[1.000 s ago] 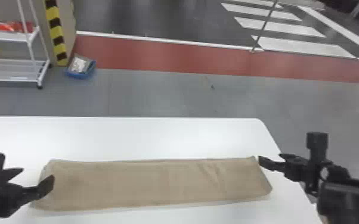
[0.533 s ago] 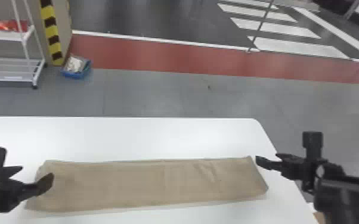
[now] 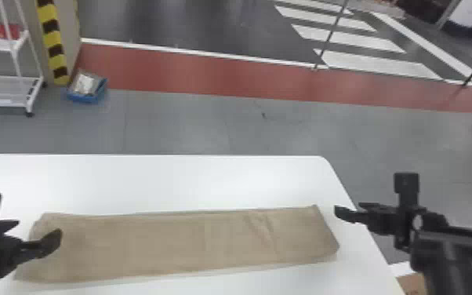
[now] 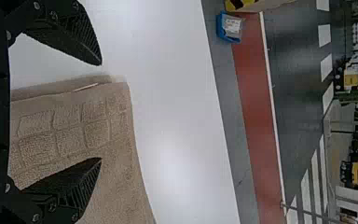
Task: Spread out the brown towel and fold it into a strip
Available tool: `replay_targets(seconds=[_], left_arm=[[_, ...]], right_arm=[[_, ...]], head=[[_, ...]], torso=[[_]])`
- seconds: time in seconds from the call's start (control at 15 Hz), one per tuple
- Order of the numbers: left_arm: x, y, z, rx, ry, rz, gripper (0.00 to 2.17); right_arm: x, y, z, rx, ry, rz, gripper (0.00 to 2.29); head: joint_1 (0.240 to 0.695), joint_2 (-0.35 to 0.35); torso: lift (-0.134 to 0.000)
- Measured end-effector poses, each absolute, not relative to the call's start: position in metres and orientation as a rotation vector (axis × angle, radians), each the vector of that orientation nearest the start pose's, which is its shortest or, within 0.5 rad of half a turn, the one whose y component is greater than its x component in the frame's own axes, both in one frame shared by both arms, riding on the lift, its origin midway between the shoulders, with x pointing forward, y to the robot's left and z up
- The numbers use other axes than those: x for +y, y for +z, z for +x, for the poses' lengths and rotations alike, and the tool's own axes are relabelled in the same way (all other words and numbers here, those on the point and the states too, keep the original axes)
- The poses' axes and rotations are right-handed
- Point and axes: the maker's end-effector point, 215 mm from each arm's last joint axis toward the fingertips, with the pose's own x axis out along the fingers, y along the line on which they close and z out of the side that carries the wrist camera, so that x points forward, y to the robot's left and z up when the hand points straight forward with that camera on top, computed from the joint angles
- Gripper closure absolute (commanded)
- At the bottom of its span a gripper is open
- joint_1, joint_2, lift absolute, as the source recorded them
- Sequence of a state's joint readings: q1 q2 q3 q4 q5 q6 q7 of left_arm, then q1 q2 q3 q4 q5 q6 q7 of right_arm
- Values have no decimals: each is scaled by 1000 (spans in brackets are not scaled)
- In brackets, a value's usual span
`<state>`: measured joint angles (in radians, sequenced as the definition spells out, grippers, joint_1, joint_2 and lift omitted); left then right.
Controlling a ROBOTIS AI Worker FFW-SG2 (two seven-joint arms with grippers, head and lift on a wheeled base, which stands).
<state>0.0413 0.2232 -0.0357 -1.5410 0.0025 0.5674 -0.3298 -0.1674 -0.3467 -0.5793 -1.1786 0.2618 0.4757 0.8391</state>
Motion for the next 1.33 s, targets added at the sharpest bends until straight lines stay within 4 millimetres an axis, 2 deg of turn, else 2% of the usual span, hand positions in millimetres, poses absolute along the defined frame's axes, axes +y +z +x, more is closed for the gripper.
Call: replay_targets(seconds=[0.53, 0.93, 1.33], left_arm=[[251, -549, 524, 691, -293, 116, 167], [251, -554, 526, 704, -294, 116, 205], [255, -561, 518, 752, -287, 95, 205]], right_arm=[[-559, -490, 497, 688, 113, 27, 194], [-558, -499, 496, 708, 137, -19, 194], [-556, -510, 488, 735, 144, -43, 194]], head=[[695, -322], [695, -321], [695, -320]], torso=[[0], [0], [0]])
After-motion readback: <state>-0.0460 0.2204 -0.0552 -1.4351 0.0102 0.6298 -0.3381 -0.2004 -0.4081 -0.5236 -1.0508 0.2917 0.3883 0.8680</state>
